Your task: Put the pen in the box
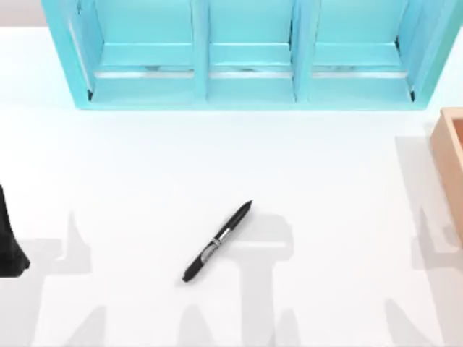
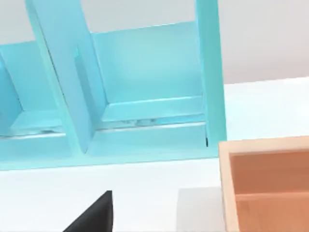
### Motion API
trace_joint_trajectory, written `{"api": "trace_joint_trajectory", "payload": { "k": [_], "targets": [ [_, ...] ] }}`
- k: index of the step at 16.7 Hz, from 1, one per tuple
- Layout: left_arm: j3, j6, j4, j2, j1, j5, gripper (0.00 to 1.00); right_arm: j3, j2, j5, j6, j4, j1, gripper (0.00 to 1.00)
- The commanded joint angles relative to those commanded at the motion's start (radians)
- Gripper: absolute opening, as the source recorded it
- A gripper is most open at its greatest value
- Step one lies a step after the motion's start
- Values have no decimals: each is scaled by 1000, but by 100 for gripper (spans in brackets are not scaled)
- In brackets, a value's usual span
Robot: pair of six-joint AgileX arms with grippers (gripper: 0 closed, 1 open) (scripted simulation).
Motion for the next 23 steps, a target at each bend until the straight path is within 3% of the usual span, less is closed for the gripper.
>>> {"api": "trace_joint_trajectory", "payload": {
  "k": [6, 16, 23],
  "targets": [
    [0, 0, 0, 0, 0, 0, 100, 342, 461, -4, 310, -282, 181, 100],
    [0, 0, 0, 0, 0, 0, 100, 1072, 1481, 35, 897, -848, 511, 100],
    [0, 0, 0, 0, 0, 0, 100, 1596, 1960, 30, 1206, -1033, 668, 100]
  ]
}}
